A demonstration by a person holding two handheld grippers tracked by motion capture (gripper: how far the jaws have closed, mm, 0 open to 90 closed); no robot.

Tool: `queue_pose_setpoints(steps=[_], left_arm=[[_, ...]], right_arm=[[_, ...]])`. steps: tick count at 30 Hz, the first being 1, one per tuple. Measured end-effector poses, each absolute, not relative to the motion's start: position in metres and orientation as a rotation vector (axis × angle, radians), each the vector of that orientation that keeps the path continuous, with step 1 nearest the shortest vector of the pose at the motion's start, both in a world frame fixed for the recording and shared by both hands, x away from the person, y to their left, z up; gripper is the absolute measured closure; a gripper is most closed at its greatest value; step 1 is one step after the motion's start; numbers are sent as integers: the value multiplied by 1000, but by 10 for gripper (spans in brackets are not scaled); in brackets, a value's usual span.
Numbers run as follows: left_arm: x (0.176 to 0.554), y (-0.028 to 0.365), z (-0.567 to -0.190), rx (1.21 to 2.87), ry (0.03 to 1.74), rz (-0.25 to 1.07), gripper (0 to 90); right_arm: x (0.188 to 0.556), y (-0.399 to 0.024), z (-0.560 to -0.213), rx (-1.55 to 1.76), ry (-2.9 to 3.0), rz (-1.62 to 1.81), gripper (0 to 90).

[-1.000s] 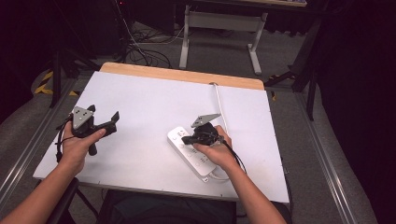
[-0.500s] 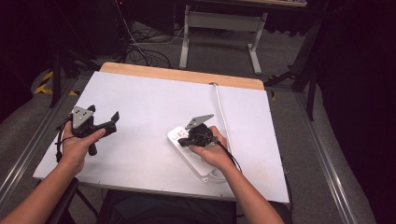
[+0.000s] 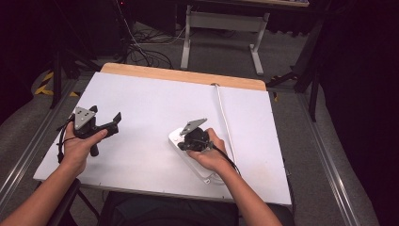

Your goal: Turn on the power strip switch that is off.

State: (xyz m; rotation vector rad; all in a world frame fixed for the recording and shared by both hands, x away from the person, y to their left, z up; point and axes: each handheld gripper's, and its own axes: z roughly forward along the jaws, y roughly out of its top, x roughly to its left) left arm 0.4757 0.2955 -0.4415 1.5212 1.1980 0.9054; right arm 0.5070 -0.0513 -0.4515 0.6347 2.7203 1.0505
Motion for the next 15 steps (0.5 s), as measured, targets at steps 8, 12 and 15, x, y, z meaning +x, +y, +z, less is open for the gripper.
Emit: queue_pose_setpoints(steps=[8, 12, 15], left_arm=[[476, 296, -441, 1521, 1195, 901, 111], [477, 295, -442, 1522, 1196, 903, 111], [477, 295, -441, 1523, 1194, 903, 111]], right_arm=[[521, -68, -456, 837, 2708, 1175, 900], [521, -70, -456, 829, 2705, 1165, 900], [518, -67, -454, 790, 2692, 1121, 900]])
